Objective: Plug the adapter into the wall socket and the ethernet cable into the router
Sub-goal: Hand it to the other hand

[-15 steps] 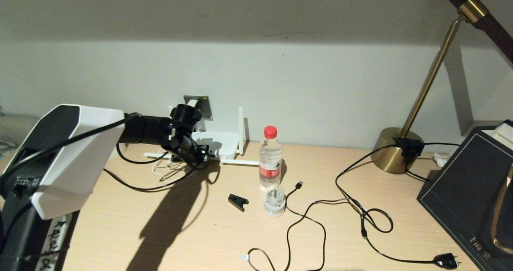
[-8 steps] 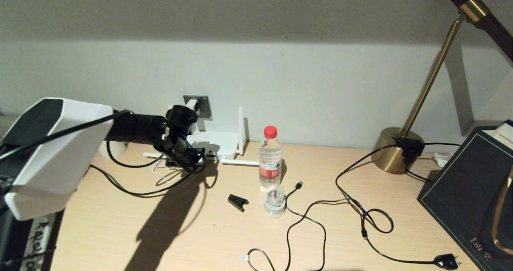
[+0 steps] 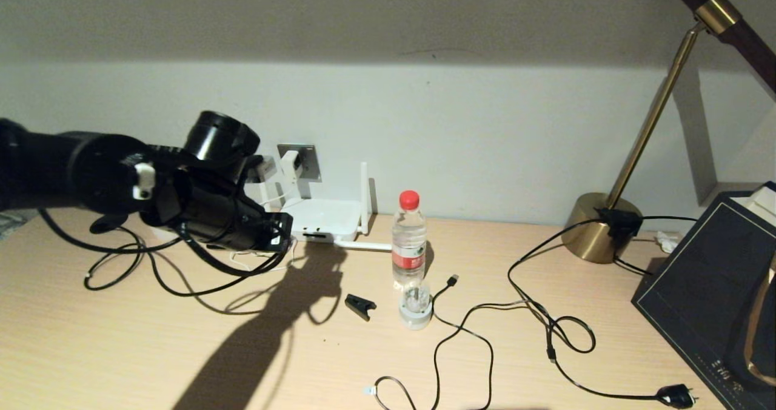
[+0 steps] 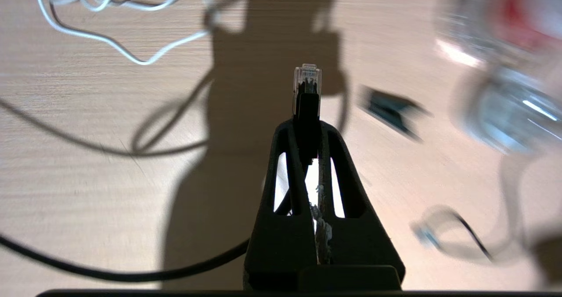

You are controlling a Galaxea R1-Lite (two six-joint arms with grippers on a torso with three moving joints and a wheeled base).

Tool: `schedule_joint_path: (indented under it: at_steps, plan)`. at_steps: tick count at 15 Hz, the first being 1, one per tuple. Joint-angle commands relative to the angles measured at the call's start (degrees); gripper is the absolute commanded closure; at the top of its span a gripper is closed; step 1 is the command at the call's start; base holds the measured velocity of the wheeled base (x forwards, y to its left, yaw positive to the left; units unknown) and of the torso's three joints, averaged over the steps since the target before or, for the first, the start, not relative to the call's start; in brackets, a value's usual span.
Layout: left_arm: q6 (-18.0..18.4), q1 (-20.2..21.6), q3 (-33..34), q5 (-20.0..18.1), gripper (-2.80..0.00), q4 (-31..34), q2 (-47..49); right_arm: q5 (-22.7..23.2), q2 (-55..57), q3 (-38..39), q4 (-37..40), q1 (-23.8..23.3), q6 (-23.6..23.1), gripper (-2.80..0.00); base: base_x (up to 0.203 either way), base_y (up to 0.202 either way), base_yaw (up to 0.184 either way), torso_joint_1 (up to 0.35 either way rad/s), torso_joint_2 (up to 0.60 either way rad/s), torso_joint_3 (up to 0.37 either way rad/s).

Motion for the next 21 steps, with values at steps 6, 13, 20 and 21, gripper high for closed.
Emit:
schedule_joint_path:
  at_steps: [6, 13, 20, 21]
  plan:
    - [15.00, -21.78, 9.39, -1.84, 0.00, 2.91, -28.99, 0.04, 0.00, 0.53, -0.03, 0.00, -0.04, 0.00, 0.000, 0.000, 0.000, 0.000, 0.00, 0.000]
    - [33.49, -34.42, 8.45, 27.57, 0.00, -1.43, -29.50, 0.39, 0.00, 0.62, -0.03, 0.00, -3.47, 0.00, 0.000, 0.000, 0.000, 0.000, 0.00, 0.000]
    - [50.27, -39.91, 9.71, 33.16, 0.00, -20.78, -25.52, 8.23, 13.90, -28.81, 8.00, 0.52, 11.77, 0.00, 0.000, 0.000, 0.000, 0.000, 0.00, 0.000]
    - [54.25, -40.01, 12.49, 32.99, 0.00, -25.55, -25.83, 13.57, 21.18, -35.93, 11.87, 0.79, 17.83, 0.00, 0.000, 0.000, 0.000, 0.000, 0.00, 0.000]
